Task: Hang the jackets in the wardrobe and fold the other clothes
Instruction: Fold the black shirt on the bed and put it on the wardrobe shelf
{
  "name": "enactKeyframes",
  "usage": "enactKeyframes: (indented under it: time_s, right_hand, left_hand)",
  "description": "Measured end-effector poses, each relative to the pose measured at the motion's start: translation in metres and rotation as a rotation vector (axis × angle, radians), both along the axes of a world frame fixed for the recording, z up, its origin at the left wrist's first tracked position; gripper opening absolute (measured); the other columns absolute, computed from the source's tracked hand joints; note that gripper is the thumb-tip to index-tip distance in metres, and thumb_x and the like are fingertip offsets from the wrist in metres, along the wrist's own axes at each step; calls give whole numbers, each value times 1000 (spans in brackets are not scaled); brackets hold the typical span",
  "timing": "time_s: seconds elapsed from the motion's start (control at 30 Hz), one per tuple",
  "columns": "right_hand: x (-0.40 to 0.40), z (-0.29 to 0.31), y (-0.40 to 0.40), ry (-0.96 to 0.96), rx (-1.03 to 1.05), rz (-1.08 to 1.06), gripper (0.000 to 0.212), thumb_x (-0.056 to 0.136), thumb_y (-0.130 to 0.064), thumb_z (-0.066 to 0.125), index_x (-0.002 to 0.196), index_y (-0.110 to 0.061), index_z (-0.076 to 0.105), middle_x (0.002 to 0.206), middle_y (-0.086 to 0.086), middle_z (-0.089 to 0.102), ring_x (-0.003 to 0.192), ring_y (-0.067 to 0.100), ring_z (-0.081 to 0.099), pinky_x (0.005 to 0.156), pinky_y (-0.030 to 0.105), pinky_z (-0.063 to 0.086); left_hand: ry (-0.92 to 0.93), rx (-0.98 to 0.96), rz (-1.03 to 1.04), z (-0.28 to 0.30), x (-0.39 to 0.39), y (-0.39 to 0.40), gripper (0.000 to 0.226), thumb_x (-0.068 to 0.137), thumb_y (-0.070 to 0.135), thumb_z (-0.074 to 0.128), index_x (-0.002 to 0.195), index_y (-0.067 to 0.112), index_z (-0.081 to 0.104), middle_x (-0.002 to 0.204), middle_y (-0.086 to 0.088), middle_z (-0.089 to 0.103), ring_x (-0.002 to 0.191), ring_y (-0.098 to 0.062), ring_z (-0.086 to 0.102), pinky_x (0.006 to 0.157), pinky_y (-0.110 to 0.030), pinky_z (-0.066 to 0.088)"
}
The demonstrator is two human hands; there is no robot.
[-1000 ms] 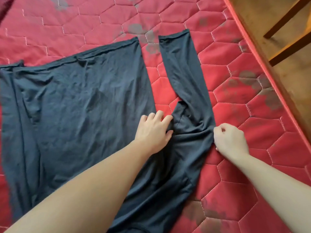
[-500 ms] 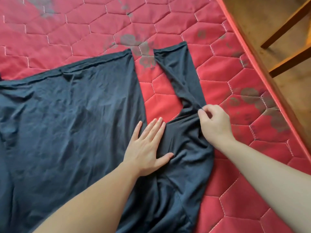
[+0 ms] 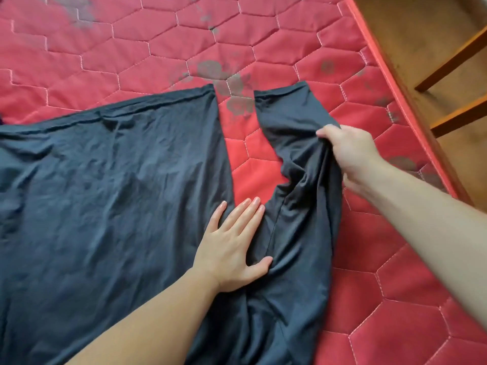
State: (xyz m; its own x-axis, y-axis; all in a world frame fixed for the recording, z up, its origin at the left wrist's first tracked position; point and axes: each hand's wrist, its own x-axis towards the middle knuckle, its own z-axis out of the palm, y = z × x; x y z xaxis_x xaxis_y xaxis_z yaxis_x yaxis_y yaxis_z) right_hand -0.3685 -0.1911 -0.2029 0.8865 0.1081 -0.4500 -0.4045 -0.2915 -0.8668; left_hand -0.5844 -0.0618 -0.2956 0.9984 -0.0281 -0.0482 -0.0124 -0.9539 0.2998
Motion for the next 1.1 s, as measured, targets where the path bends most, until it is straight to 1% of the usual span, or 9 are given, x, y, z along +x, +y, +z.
enactKeyframes:
  time_s: [0.17,0.33,0.53,0.63,0.77,0.83,0.93,1.0,1.1]
  right_hand:
    - [-20,94,23,-121,258,252,13,75,-24,65,63,-23,61,65,-2,55,64,13,56,61,30,44]
    - [-57,129,103,-373,-29,456,15,80,-18,63,66,-14,61,52,-2,57,49,15,55,46,25,45]
    - [-106,85,190,-101,-201,967,34,96,-41,50,122,-20,60,115,4,66,96,15,62,84,33,51]
    - [-121,37,176,-213,-346,947,22,94,-19,50,106,-11,67,92,8,69,73,16,59,62,22,44]
    - [-126,-16,124,-331,-645,743,8,85,-25,62,89,-25,68,75,-13,63,86,18,64,71,25,39]
    - [-124,-29,120,-338,-673,675,15,83,-32,64,98,-29,63,74,-16,60,88,22,63,72,28,39]
    - [-113,-38,144,-346,-652,609,55,79,-44,67,127,-31,44,95,-2,68,97,30,63,76,34,44]
    - [-104,-44,164,-348,-724,634,68,79,-48,65,137,-33,32,112,5,65,105,34,61,82,38,46]
    - [-88,-41,193,-422,-766,637,30,86,-32,59,116,-25,58,115,7,67,106,33,60,86,36,45]
  left_hand:
    - [87,-324,165,28,6,-6,77,78,62,47,148,32,35,155,13,34,145,1,20,121,-35,0]
    - [109,-1737,772,99,45,19,39,78,48,56,108,28,70,110,3,71,97,-8,64,85,-24,47]
    - [-66,-2010,1264,85,2,88,61,98,58,34,126,12,62,125,-12,66,116,-26,61,107,-41,42]
    - [1,-1974,1399,58,-58,103,61,95,63,35,127,16,56,123,-11,65,113,-25,62,96,-41,49]
    - [127,-1535,1312,45,-82,112,23,95,37,56,102,17,64,93,-9,73,75,-18,73,59,-30,56]
    - [-31,-977,1117,37,-79,120,17,89,33,62,103,23,65,91,5,72,78,-12,70,68,-28,53]
    - [-73,-197,637,27,-77,141,54,87,59,46,138,42,44,144,9,47,134,-14,40,108,-39,29]
    - [109,57,428,19,-78,155,69,85,74,18,149,50,10,162,8,11,150,-19,5,118,-50,0]
    - [156,116,375,2,-84,164,69,86,76,8,149,50,-1,163,8,2,150,-19,-7,116,-54,-10]
